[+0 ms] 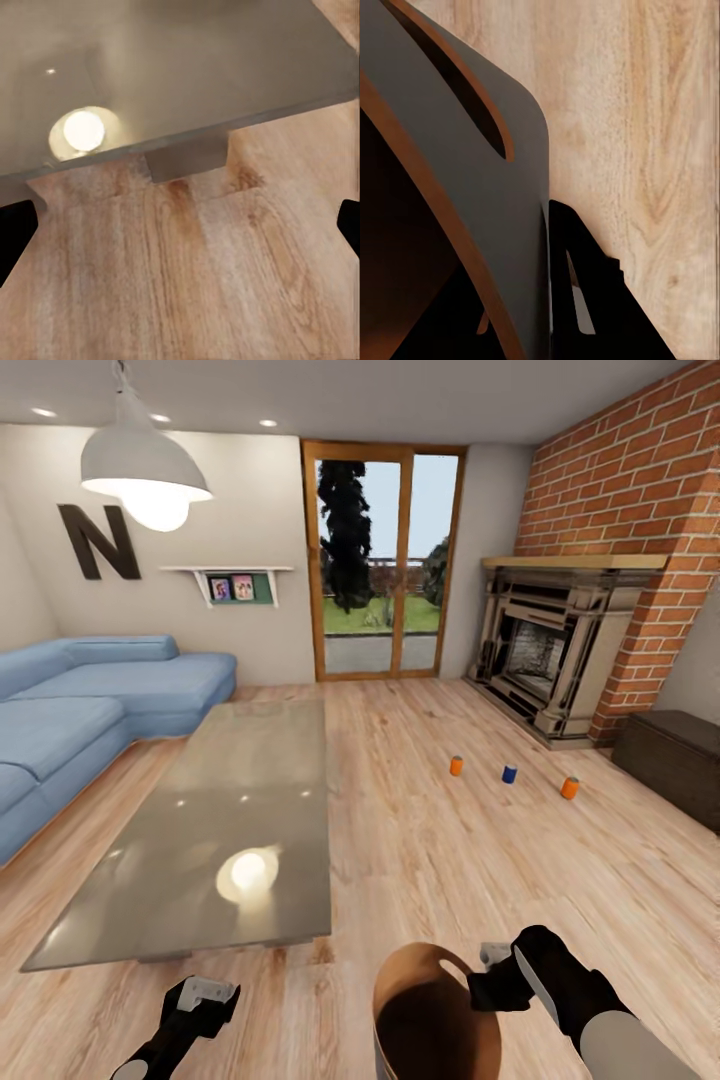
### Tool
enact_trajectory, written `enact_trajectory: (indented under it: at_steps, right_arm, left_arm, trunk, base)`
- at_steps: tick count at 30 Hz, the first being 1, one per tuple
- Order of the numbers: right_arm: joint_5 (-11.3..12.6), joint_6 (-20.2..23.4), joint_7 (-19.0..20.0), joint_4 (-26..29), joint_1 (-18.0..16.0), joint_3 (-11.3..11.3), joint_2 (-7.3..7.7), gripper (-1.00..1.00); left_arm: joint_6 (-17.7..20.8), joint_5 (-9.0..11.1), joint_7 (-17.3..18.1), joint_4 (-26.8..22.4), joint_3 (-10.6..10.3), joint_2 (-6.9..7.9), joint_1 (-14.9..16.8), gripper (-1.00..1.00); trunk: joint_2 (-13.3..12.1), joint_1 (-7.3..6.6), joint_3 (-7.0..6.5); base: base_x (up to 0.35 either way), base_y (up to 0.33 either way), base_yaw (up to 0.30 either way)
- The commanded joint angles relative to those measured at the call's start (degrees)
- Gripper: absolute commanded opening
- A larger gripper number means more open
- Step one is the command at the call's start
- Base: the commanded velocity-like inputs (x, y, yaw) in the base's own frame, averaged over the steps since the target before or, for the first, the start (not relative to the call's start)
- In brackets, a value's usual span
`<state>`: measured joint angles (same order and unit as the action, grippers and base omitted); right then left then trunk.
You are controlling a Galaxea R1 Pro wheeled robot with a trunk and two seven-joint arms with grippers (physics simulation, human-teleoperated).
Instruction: Put the three can of soda from the living room inside the tash can in the kitchen.
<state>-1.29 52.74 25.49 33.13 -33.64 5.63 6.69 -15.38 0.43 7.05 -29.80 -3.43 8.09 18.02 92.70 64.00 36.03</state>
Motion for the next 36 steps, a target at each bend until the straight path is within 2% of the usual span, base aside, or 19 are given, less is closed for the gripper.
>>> enact_trajectory:
  at_steps: [1,21,36]
  right_arm:
    - [1.81,0.38,0.39,0.01,-0.02,-0.05,-0.01,-1.00]
    - [1.82,0.35,1.02,-0.08,-0.02,-0.07,0.00,-1.00]
    - [1.81,0.35,0.33,-0.08,-0.02,-0.07,-0.01,-1.00]
  left_arm:
    - [0.00,0.00,-0.01,0.00,0.00,0.00,0.00,1.00]
    - [0.00,0.01,0.03,0.00,-0.01,0.00,0.00,1.00]
    - [0.00,0.01,0.02,0.00,-0.03,0.00,0.00,1.00]
  trunk:
    - [0.00,0.00,0.02]
    - [0.00,0.00,0.11]
    - [0.00,0.00,0.11]
  base:
    - [0.179,-0.244,-0.057]
    - [0.172,-0.246,-0.009]
    - [0.156,-0.251,-0.219]
